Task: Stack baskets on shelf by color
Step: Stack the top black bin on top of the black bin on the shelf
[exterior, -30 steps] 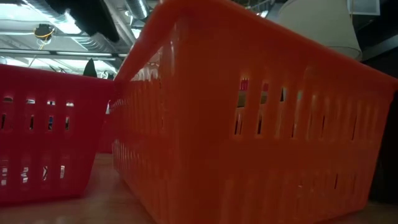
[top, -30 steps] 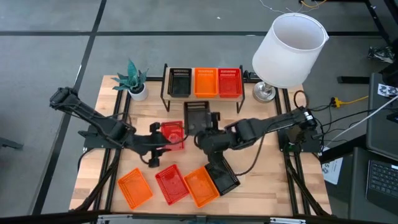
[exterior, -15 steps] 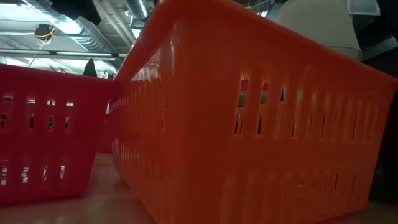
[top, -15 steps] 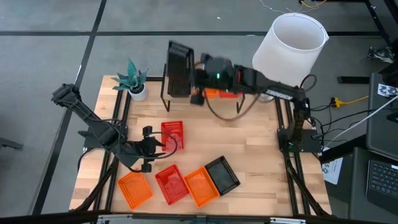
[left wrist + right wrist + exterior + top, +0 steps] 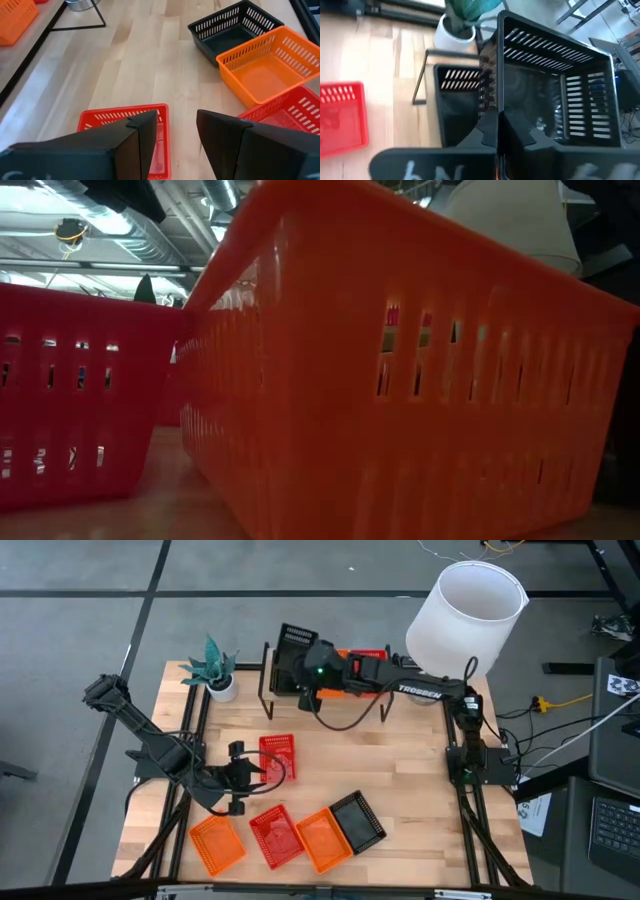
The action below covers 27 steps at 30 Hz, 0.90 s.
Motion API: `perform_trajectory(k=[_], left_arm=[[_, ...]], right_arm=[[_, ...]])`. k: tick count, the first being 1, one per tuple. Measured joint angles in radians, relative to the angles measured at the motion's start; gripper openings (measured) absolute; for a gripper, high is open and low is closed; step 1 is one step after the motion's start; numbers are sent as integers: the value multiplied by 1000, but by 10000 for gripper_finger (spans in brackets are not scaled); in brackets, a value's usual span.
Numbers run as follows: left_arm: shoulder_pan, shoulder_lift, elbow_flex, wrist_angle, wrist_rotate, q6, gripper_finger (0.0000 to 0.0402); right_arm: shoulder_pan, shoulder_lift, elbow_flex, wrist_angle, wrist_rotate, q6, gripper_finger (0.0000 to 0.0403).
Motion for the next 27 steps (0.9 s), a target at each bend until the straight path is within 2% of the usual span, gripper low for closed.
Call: perform_trajectory(k=[7,15,19,27], left_arm=[[0,0,0,-5,0,-19,132],[1,0,0,-5,0,-19,132],[1,0,0,-5,0,-19,132],[1,0,0,-5,0,-19,132]], right_arm=[[8,1,-74,52,8,-48,3],[26,0,-68,47,-3,-49,3],[25,-1,-75,48,-41,-23,3],[25,0,-76,45,-34,-19,4]])
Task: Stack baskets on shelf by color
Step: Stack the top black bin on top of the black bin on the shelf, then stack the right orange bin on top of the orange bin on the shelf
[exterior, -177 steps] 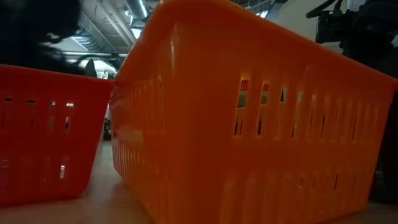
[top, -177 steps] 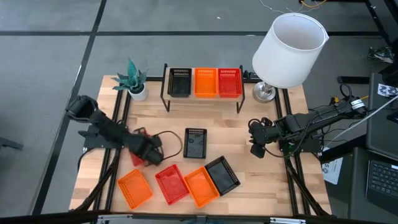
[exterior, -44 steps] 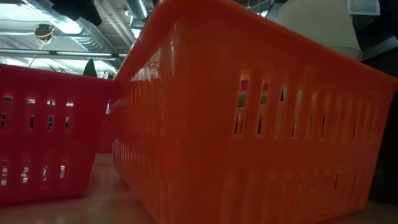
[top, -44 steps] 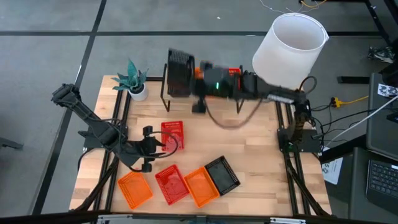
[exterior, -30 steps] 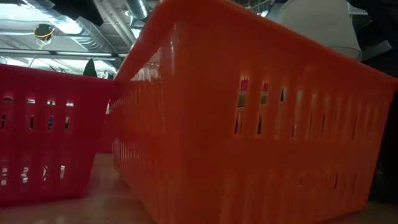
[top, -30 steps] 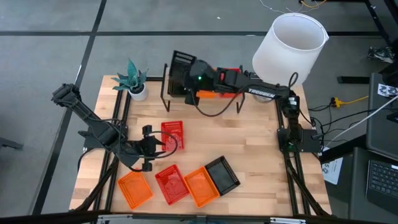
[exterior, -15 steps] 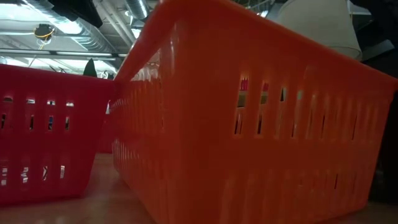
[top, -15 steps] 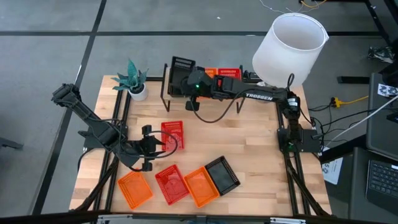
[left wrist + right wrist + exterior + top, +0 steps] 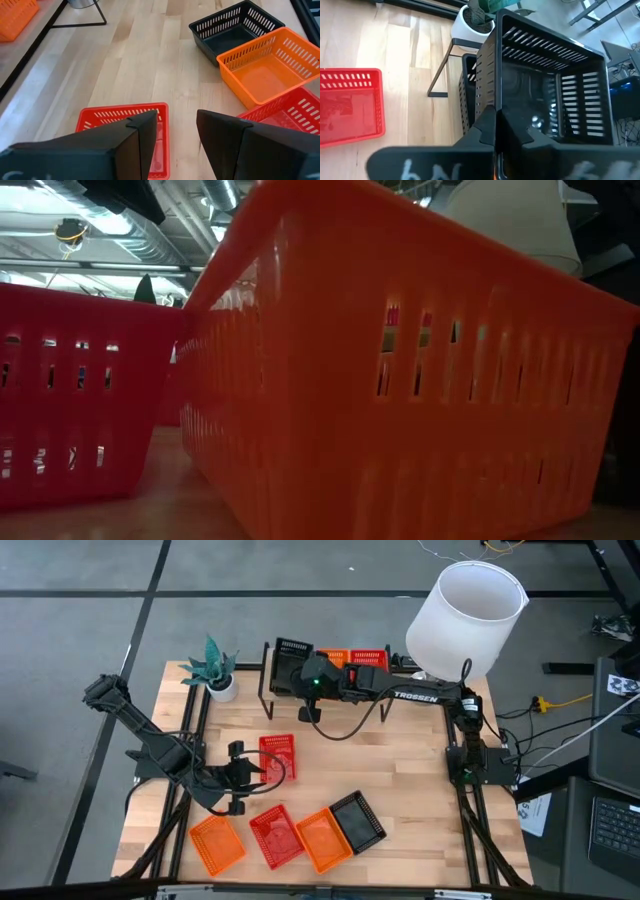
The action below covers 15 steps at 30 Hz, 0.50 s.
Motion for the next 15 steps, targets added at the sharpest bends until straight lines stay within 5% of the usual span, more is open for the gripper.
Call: perform_trajectory(k=[15], left_arm=[[0,0,0,0,0,0,132]], right_arm=[[-2,0,0,6,-1,-6,99]])
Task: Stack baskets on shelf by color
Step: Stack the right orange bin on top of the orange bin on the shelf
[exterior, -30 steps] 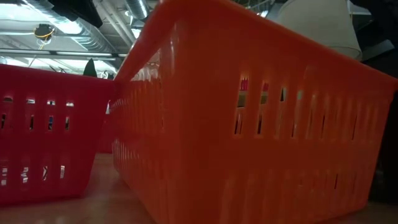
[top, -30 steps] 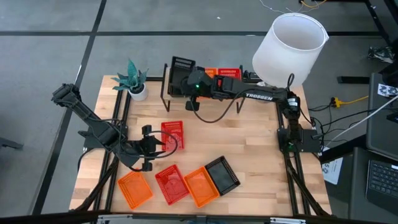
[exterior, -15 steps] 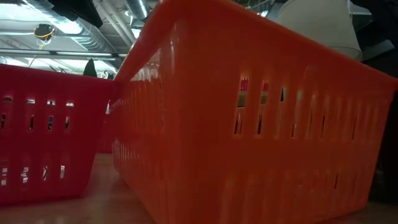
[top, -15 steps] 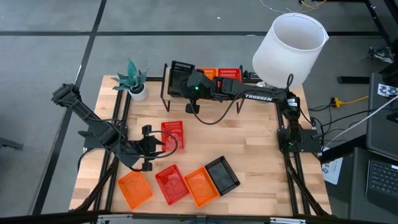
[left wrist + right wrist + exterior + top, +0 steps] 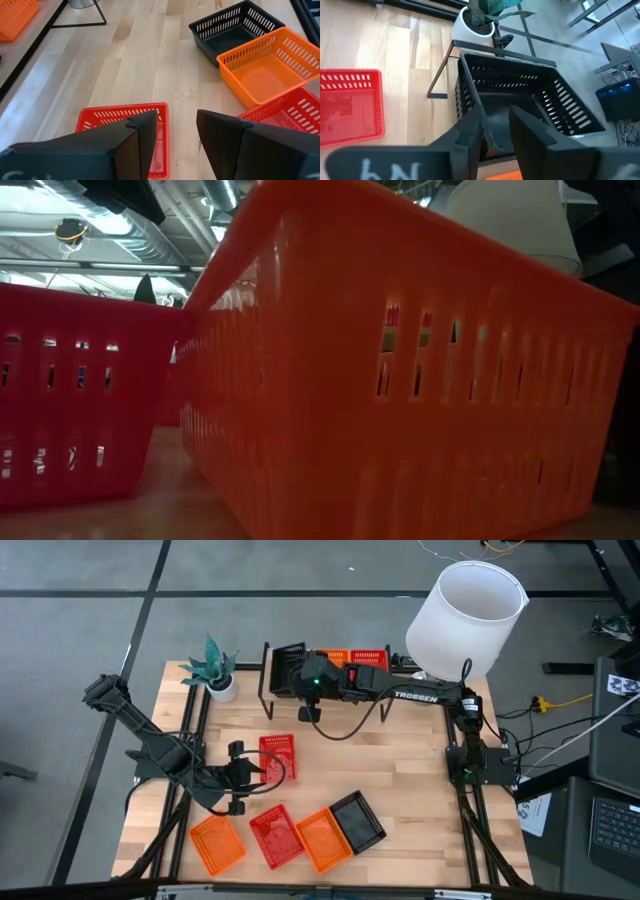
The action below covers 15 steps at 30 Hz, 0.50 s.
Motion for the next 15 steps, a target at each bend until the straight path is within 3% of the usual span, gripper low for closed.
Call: perform_trajectory(k=[10,12,15], left_arm=[[0,0,0,0,0,0,132],[0,0,0,0,0,0,132],[1,0,0,1,0,0,132]], right_arm=[[5,2,40,33,3,0,110],[19,2,93,-47,35,8,111],[49,-1,204,-335,91,121,111]])
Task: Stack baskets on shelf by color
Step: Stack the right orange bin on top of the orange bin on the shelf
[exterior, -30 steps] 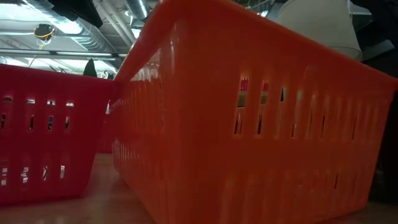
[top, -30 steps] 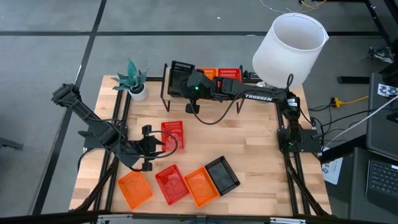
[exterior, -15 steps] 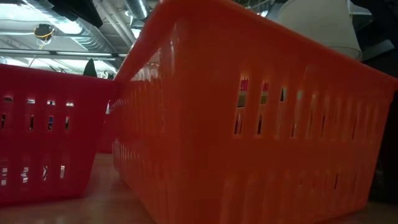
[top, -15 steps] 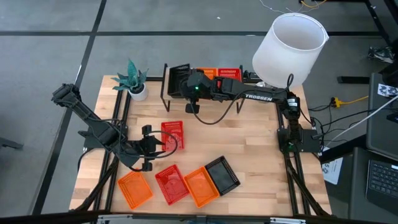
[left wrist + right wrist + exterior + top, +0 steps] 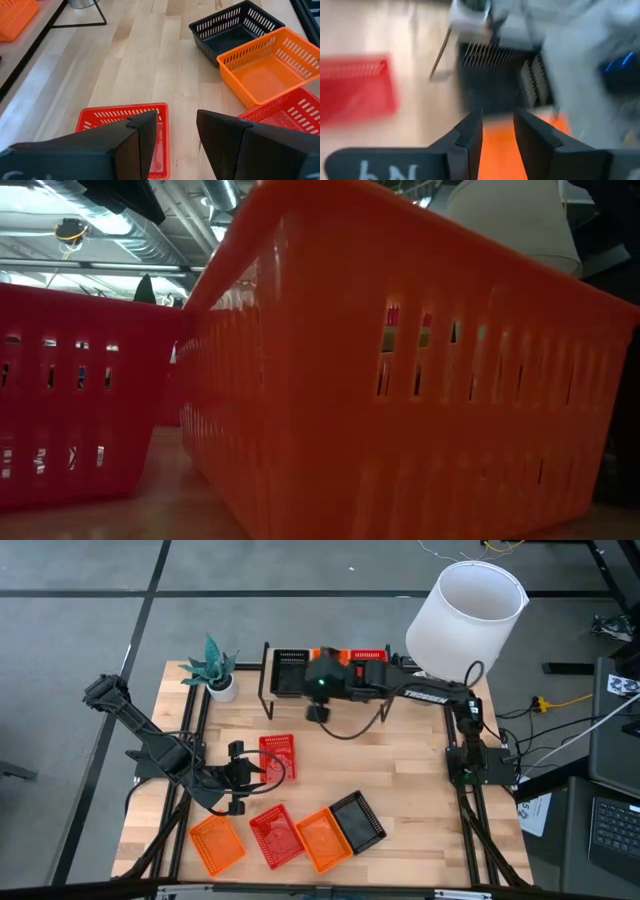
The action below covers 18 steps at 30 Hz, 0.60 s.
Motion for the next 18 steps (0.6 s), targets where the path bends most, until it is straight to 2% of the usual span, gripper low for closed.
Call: perform_trajectory(k=[2,4,7,11,14,18], left_arm=[[0,0,0,0,-1,0,132],[0,0,0,2,-19,0,132],[0,0,0,3,-55,0,132],[0,0,0,3,-71,0,132],[0,0,0,3,-72,0,132],[0,0,0,3,-78,0,132]], right_arm=[[18,-3,70,-215,-40,126,111],[38,-5,118,-425,-138,246,111],[94,-6,114,-600,-242,333,111],[225,-18,-7,-562,-341,345,111],[345,-21,-131,-501,-365,241,111],[463,-20,-331,-227,-351,100,111]])
